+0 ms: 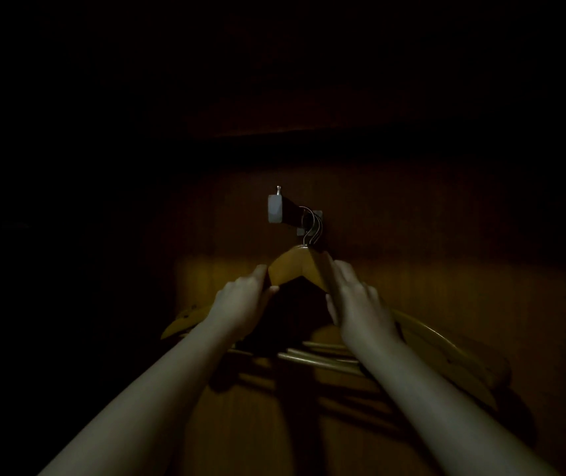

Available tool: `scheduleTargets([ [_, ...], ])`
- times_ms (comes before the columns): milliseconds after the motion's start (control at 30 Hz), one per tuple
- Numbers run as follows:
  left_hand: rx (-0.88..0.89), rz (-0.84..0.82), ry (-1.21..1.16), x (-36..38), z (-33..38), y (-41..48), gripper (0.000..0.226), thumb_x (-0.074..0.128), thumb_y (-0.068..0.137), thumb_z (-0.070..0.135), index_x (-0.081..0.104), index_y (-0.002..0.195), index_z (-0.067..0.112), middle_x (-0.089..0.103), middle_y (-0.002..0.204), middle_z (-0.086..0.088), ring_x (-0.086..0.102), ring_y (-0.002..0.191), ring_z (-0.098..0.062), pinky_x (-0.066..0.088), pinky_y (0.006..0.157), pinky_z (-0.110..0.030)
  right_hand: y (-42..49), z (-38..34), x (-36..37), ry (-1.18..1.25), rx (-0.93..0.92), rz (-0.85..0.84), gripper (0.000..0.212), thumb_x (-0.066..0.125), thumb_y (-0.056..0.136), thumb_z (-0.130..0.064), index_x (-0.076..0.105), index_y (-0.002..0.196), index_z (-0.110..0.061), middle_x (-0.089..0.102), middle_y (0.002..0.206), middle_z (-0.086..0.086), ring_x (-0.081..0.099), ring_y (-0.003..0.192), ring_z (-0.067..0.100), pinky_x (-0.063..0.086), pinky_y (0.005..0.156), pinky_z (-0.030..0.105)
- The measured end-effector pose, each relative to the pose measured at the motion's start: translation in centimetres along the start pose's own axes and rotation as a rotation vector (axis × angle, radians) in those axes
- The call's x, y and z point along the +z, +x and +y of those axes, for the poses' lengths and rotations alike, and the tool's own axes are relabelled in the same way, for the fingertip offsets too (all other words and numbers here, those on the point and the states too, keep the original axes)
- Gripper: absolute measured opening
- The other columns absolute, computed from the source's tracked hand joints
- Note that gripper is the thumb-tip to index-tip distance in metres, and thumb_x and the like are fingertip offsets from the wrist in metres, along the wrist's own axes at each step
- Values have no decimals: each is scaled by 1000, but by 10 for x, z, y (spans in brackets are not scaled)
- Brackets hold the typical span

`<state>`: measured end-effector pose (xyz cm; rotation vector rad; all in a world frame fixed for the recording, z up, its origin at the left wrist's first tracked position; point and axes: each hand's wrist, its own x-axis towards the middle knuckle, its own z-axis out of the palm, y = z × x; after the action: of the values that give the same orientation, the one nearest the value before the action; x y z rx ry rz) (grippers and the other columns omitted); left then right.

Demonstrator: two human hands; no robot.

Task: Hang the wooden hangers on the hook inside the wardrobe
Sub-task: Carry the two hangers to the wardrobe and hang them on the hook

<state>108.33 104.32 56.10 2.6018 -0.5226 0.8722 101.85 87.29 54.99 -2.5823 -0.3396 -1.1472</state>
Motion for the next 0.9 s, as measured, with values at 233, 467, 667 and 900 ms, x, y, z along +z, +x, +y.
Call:
scheduleTargets([
  [233, 0, -72, 116, -18, -2, 12, 39, 34, 98, 39, 34, 132, 20, 59, 106, -4, 59, 92, -21, 53, 76, -35, 10, -14, -14, -116, 47, -70, 73, 48, 94, -7, 3, 149, -21, 31, 146, 7, 51, 119, 29, 50, 92, 38],
  [467, 32, -82, 83, -17, -5, 8, 38, 33, 98, 38, 34, 132, 19, 59, 111, -6, 60, 94, -22, 54, 81, -41, 15, -22, -21, -226, 57, -136, 67, 46, 95, -8, 6, 149, -17, 32, 144, 11, 52, 115, 29, 48, 88, 35],
  [667, 14, -87, 6, -8, -11, 3, 37, 35, 98, 35, 33, 132, 21, 56, 97, -1, 58, 81, -17, 51, 65, -30, 5, -24, -8, -80, 151, -102, 43, 36, 99, -18, 29, 141, -9, 55, 125, 14, 61, 104, 28, 45, 78, 30],
  [900, 7, 126, 65, 11, -5, -10, 40, 33, 98, 37, 34, 134, 19, 57, 102, 0, 55, 82, -14, 45, 65, -25, -12, -8, -7, 19, 31, 18, 58, 46, 96, -17, 19, 146, -23, 48, 136, 4, 57, 112, 24, 47, 86, 30],
])
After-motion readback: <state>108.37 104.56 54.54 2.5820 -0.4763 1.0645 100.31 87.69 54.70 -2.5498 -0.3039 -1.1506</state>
